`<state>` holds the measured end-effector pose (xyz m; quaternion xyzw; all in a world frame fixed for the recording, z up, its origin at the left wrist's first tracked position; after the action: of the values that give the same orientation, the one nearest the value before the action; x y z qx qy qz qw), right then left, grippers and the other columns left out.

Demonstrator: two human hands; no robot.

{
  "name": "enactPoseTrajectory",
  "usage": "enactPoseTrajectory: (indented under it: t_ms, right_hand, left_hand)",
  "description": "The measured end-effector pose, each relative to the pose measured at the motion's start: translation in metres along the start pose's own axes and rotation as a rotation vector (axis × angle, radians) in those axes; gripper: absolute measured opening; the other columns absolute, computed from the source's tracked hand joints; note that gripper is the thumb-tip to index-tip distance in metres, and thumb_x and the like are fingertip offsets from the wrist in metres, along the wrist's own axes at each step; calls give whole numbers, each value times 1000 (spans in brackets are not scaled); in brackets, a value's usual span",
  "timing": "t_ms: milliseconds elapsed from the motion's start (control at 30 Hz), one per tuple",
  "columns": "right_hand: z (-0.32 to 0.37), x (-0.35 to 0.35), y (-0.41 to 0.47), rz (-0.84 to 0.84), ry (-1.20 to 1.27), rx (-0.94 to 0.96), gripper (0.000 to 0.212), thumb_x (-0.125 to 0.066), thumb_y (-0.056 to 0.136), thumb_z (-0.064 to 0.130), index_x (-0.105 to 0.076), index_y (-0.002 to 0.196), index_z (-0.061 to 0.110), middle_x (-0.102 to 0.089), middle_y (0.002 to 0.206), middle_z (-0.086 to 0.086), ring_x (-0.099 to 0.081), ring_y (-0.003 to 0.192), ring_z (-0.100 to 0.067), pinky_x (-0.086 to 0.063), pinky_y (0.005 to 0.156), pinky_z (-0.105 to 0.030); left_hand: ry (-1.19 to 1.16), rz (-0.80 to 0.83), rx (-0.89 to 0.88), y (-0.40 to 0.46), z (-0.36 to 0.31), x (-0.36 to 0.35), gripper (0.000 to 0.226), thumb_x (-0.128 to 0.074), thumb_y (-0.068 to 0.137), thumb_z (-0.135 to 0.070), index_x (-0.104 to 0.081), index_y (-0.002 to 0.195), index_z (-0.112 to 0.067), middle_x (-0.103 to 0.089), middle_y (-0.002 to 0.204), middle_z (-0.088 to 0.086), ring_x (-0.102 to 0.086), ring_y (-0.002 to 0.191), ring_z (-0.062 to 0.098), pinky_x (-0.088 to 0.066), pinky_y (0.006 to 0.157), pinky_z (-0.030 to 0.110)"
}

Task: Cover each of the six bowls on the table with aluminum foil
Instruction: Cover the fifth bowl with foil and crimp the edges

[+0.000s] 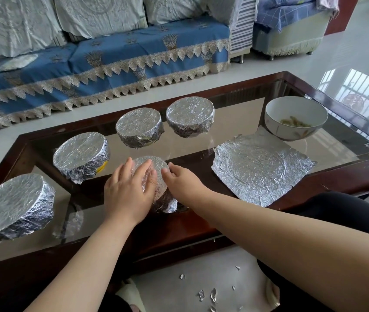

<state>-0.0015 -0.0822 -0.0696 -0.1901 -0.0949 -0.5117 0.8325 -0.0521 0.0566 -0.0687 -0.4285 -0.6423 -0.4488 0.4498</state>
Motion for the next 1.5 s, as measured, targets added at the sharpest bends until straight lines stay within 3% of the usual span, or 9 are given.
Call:
enactPoseTrajectory:
  t_ms: [33,100,233,367,433,600,800,933,1500]
  right_hand:
    - [-1,-1,4,3,-37,16,33,-36,102,39,-57,121,20,-59,112,8,-57,102,-12,-42,87,-23]
    - [1,-2,5,-28,-58,25,32,-39,101,42,-38,71,31,-42,71,13,-40,64,-4,-32,60,-19]
    - [4,1,3,-32,-19,17,44,-44,100,37,-36,60,21,-39,56,6,-37,50,-10,-30,52,-27]
    - [6,6,-2,-28,114,-32,48,-41,101,37,-63,86,-3,-57,66,-6,-49,60,-19,-33,63,-28]
    - [7,8,-8,-43,140,-42,51,-35,103,35,-58,115,-9,-66,87,-14,-54,78,-20,-35,73,-29]
    - [-2,-5,-23,-96,137,41,43,-27,105,35,-46,126,4,-59,100,-4,-55,99,-22,-40,82,-31]
    - [-28,-13,-9,-305,3,151,37,-33,104,29,-61,125,17,-51,129,-7,-39,126,-17,-29,110,-32]
    - [-35,-22,-17,-315,-59,155,36,-34,103,26,-53,133,21,-56,128,-4,-44,122,-21,-31,105,-32]
    - [-24,-17,-2,-306,-16,-57,13,-39,101,29,-47,93,24,-65,103,-3,-59,101,-25,-45,91,-44]
  left_hand:
    - [-2,-2,-2,0,0,0,78,-5,88,-69,-46,146,-38,-37,157,9,-28,146,28,-26,115,48]
    - [-3,-4,-4,0,0,0,77,-5,88,-69,-47,146,-38,-37,157,9,-28,146,28,-26,115,48]
    - [-5,-5,3,0,0,-1,78,-6,88,-70,-47,145,-37,-38,157,10,-29,145,28,-27,115,48]
    - [16,7,3,1,0,-1,78,-3,89,-70,-46,146,-37,-36,158,10,-28,146,28,-27,115,48]
    - [20,17,12,1,-1,1,78,-3,88,-69,-44,147,-38,-34,159,10,-26,146,29,-25,115,48]
    - [16,133,113,-1,-11,4,62,-8,98,-63,-28,153,-43,-14,166,6,-9,152,28,-13,119,49]
    - [162,258,101,-12,-18,12,69,-3,93,-68,-6,157,-43,2,168,0,-2,152,33,-8,119,51]
    - [195,234,70,-12,-21,12,78,-1,89,-69,-12,158,-35,-5,167,10,3,152,36,-2,121,50]
    - [150,192,71,-12,-20,6,63,-19,100,-58,-21,157,-31,-9,166,14,-5,151,36,-6,120,48]
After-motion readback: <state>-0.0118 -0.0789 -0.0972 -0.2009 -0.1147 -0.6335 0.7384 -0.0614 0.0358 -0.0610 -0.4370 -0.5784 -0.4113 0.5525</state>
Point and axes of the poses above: each hand's wrist, its own y-axis towards the middle knuckle, its own x-axis out of the back of the hand, z = x × y, the point moved 1 cm from there along y, towards the middle knuckle
